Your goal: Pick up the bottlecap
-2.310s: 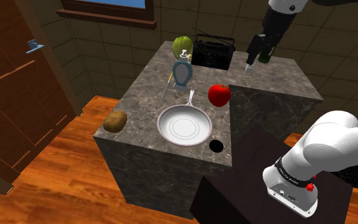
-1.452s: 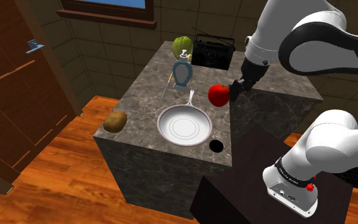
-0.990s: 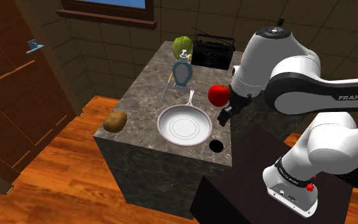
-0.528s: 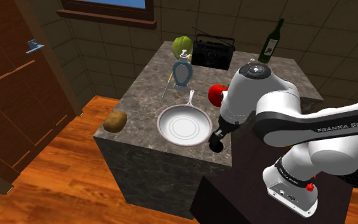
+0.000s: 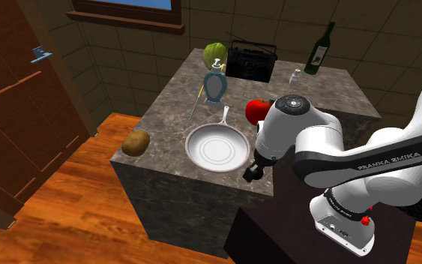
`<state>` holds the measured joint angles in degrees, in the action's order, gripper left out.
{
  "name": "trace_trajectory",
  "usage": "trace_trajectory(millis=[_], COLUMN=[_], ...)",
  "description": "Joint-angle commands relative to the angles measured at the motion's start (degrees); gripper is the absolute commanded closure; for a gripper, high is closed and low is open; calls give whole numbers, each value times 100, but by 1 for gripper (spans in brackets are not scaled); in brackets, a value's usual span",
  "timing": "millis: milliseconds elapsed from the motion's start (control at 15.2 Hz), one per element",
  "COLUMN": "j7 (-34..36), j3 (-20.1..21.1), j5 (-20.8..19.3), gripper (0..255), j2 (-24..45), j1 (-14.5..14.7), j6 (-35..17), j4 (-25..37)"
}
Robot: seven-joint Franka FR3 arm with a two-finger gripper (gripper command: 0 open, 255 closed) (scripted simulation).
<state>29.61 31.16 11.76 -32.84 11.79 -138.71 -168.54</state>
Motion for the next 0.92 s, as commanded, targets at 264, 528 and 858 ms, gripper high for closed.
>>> trace_trajectory(millis=[264,528,858], j7=[22,21,-57], j3=[33,31,-90], j5=[-1,0,6], gripper=[255,255,255], j2=[73,68,-200], j1=[-15,-12,42], j6=[-100,-95,265], j4=[-24,-24,72])
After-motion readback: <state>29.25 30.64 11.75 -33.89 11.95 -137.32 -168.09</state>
